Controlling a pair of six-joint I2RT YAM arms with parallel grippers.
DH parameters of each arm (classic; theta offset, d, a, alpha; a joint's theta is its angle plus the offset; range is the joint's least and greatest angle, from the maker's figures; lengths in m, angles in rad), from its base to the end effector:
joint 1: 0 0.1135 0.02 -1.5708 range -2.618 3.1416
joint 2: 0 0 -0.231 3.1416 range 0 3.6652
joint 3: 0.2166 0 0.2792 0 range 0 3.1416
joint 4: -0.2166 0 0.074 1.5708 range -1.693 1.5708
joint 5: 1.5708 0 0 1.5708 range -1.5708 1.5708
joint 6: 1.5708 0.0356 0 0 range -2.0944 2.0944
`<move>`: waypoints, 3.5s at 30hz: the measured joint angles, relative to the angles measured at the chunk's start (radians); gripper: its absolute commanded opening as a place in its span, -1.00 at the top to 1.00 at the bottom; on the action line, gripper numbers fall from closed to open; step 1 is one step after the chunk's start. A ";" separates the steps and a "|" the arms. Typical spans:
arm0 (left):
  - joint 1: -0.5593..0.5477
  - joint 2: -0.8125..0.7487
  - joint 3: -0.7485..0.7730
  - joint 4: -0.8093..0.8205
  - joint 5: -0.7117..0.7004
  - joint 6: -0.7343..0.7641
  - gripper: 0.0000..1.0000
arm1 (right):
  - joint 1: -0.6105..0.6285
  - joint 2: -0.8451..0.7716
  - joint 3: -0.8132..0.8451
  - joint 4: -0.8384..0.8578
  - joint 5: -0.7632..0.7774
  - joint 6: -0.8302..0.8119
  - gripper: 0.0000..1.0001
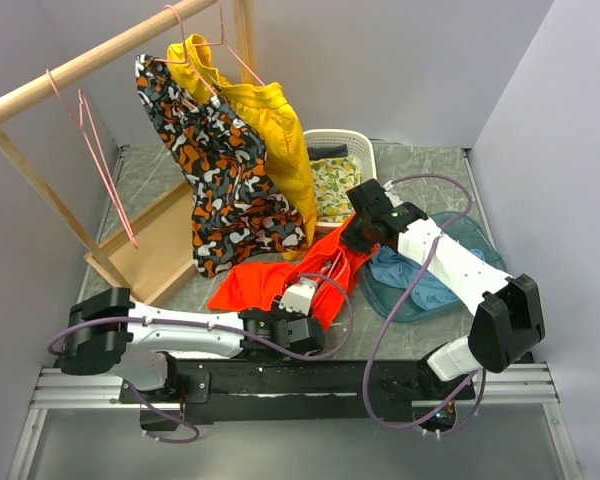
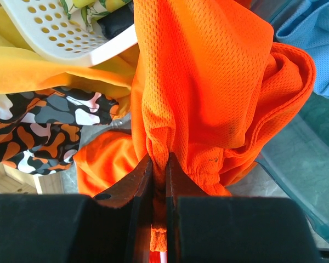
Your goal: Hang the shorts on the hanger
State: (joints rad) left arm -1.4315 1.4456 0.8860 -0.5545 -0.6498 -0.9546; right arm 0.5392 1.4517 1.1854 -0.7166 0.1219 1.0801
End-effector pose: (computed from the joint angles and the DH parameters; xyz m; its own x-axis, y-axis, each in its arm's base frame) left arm 0.0629 -0.2933 0.1569 -0.6853 0.2078 -0.6980 0.3326 0.9419 -0.0461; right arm 0.2872 0.1668 0.2380 -0.7349 0.5805 -0.3506 0.4169 0.7945 0.4415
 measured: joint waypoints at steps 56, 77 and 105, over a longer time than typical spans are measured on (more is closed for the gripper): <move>-0.064 -0.496 -0.090 0.157 0.023 0.096 0.98 | 0.087 -0.230 0.073 0.063 -0.018 -0.216 -1.00; -0.139 -0.706 0.248 -0.320 0.093 0.184 0.98 | -0.243 -0.329 0.186 0.151 -0.005 -0.345 -1.00; -0.139 -0.884 0.478 -0.443 0.188 0.322 0.98 | 0.161 -0.225 -0.375 0.810 -0.296 -0.349 -0.96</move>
State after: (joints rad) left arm -1.5707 0.5613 1.3636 -0.9974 -0.4614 -0.6323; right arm 0.6998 1.2270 0.8101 0.0937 -0.1745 0.7315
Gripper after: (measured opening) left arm 0.103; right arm 0.980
